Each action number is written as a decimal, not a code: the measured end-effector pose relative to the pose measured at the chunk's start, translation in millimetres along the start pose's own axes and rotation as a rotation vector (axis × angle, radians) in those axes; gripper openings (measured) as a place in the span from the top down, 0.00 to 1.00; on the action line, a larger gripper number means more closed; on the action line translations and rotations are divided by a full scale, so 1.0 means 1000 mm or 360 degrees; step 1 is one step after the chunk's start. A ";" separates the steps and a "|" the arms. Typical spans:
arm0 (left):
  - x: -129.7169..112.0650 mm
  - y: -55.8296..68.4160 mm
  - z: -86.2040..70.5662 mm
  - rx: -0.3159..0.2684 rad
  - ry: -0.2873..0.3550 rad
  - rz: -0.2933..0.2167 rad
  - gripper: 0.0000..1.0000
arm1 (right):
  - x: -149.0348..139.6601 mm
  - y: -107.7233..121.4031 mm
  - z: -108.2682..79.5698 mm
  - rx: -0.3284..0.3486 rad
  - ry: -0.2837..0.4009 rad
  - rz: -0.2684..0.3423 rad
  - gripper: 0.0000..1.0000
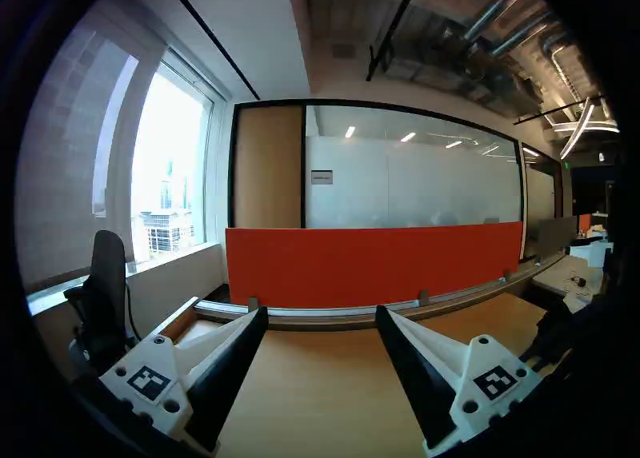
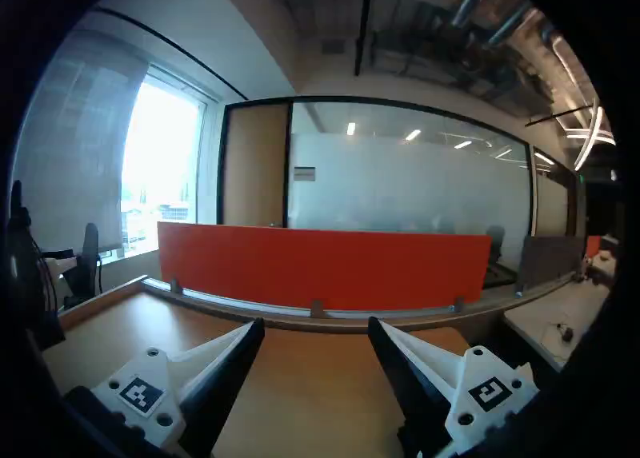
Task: Fold towel
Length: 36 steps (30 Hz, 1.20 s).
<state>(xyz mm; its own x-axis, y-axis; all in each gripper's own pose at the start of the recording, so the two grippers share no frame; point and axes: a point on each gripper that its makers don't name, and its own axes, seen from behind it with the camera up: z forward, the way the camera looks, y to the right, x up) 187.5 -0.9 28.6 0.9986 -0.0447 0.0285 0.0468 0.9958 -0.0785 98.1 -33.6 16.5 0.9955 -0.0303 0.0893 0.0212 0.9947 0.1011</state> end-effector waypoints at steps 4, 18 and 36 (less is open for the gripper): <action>-0.004 0.000 0.001 0.0001 0.0018 0.0017 0.01 | 0.003 -0.003 0.000 0.0008 0.0002 0.0014 0.00; -0.046 -0.003 0.001 0.0011 0.0022 0.0068 0.01 | -0.004 -0.031 0.011 0.0057 -0.0010 -0.0021 0.00; -0.117 -0.004 0.000 0.0047 0.0069 0.0058 0.01 | -0.036 -0.044 0.018 0.0055 -0.0015 -0.0071 0.00</action>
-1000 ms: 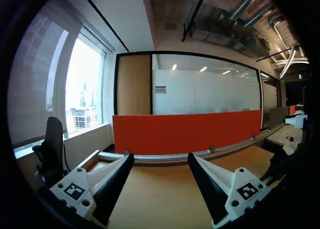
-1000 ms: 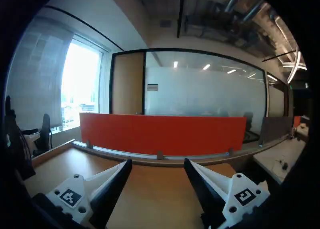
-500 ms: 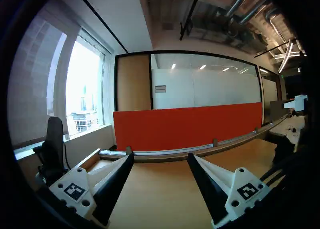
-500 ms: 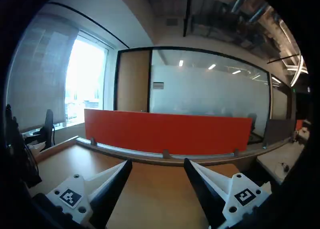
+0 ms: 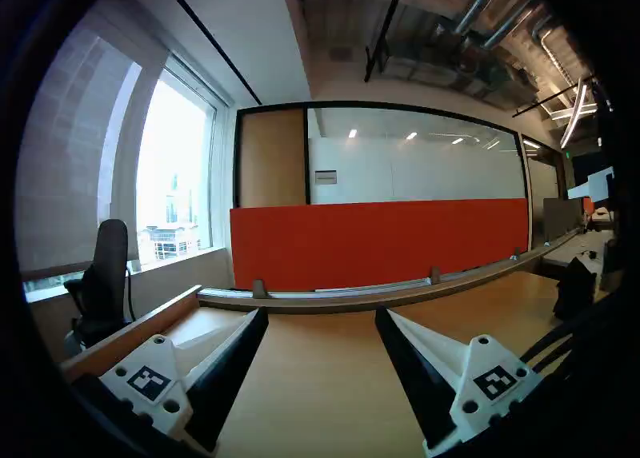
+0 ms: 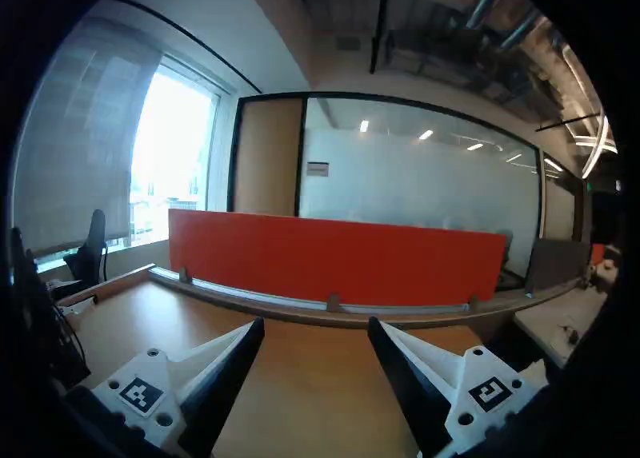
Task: Fold towel
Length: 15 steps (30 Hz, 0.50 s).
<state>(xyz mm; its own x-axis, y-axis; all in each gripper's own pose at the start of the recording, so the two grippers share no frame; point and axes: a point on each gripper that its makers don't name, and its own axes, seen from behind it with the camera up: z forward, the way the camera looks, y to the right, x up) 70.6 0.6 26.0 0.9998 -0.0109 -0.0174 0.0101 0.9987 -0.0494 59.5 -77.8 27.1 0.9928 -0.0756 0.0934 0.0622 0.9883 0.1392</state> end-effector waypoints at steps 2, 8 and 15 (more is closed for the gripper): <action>-0.006 0.001 -0.001 0.0001 0.0005 -0.0008 0.01 | -0.003 -0.001 0.000 -0.0003 0.0006 -0.0007 0.00; -0.024 0.003 -0.005 0.0004 0.0016 -0.0014 0.01 | -0.010 -0.001 -0.001 -0.0009 0.0028 -0.0020 0.00; -0.048 0.000 -0.009 0.0017 0.0014 -0.0028 0.01 | -0.021 0.000 -0.004 -0.0024 0.0044 -0.0033 0.00</action>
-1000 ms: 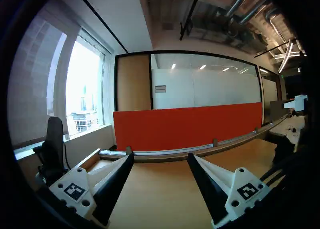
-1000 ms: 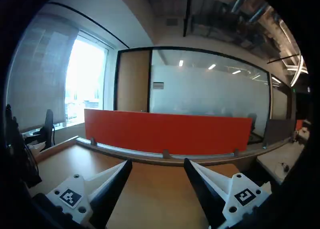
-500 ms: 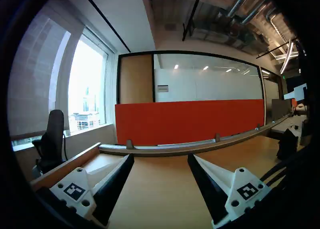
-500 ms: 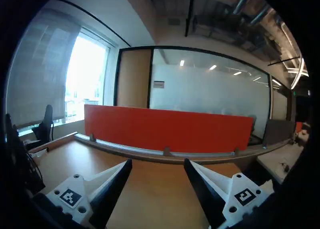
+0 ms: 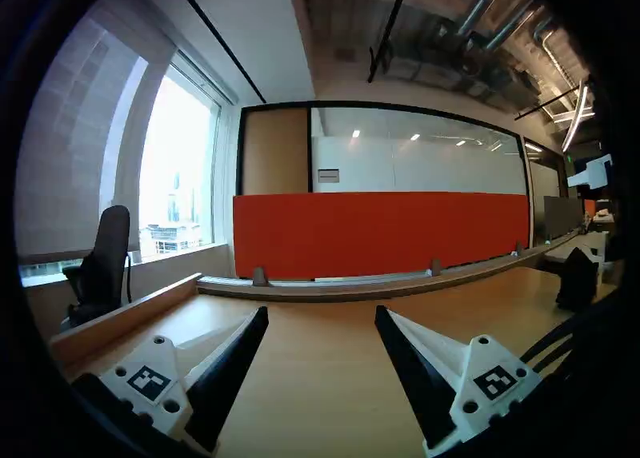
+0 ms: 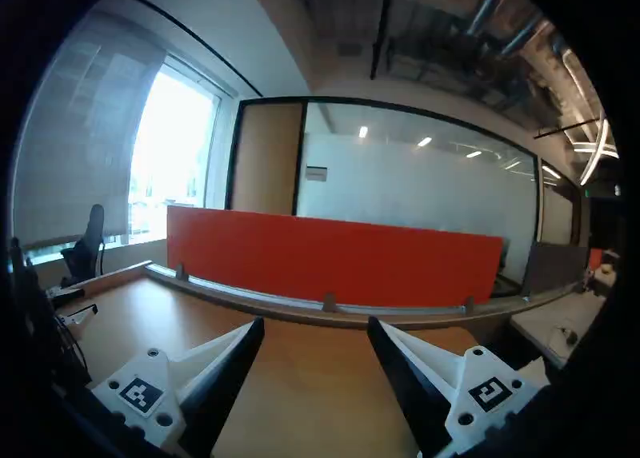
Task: Fold towel
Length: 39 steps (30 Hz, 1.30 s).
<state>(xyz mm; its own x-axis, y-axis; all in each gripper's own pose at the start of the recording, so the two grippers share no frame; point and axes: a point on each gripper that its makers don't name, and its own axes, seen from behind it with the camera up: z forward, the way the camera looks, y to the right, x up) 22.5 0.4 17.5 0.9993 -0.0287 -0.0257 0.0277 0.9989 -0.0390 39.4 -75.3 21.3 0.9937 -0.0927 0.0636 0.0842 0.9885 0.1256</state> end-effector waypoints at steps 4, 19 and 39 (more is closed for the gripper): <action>-0.013 -0.003 -0.003 0.0006 0.0000 -0.0008 0.01 | -0.004 0.001 -0.001 -0.0013 0.0003 -0.0013 0.00; -0.051 -0.006 -0.010 0.0025 -0.0020 -0.0015 0.01 | -0.026 0.000 -0.004 -0.0030 -0.0012 -0.0044 0.00; -0.077 0.001 -0.010 0.0031 -0.0046 -0.0017 0.01 | -0.039 0.009 -0.007 -0.0040 -0.0035 -0.0081 0.00</action>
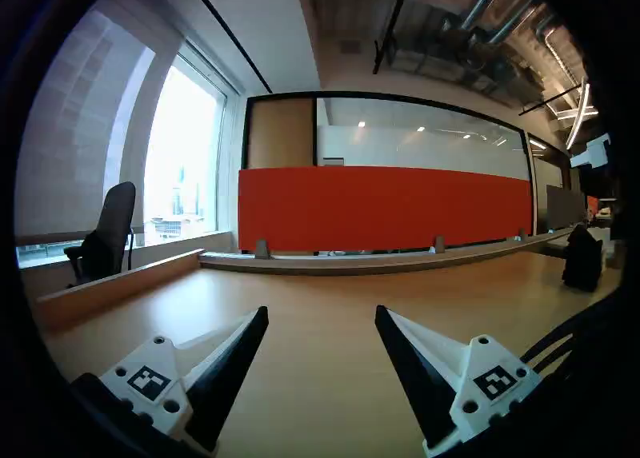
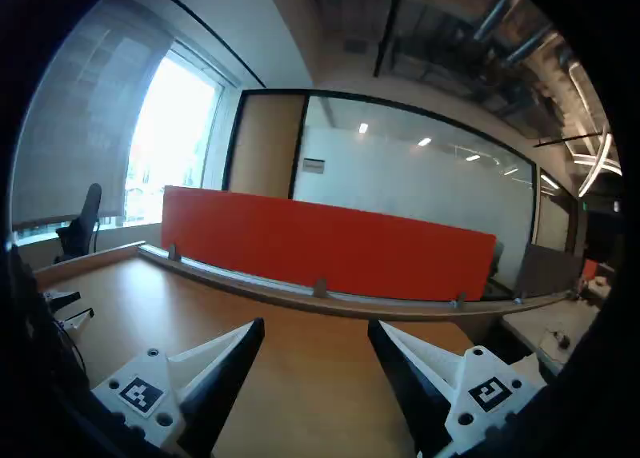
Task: Fold towel
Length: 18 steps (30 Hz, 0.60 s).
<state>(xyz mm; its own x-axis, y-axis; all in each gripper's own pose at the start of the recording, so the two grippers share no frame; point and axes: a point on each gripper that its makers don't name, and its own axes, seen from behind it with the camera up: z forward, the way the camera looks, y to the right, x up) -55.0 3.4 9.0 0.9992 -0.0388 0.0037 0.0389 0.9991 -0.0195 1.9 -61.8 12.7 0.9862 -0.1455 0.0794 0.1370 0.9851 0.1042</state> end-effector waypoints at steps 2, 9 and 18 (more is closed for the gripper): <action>0.000 0.000 0.001 0.0000 -0.0005 -0.0001 0.01 | 0.000 0.001 -0.001 -0.0003 0.0000 0.0003 0.00; 0.000 -0.001 0.000 0.0003 -0.0005 0.0002 0.01 | 0.000 0.005 -0.003 -0.0009 0.0002 0.0028 0.00; 0.000 0.000 0.000 0.0000 -0.0005 0.0004 0.01 | 0.000 0.010 -0.006 -0.0020 -0.0001 0.0032 0.00</action>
<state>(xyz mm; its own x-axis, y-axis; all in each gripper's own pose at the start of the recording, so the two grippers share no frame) -55.2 3.4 8.8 0.9993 -0.0363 0.0066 0.0364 0.9991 -0.0194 3.5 -51.7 7.7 0.9886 -0.1258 0.0822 0.1183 0.9889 0.0902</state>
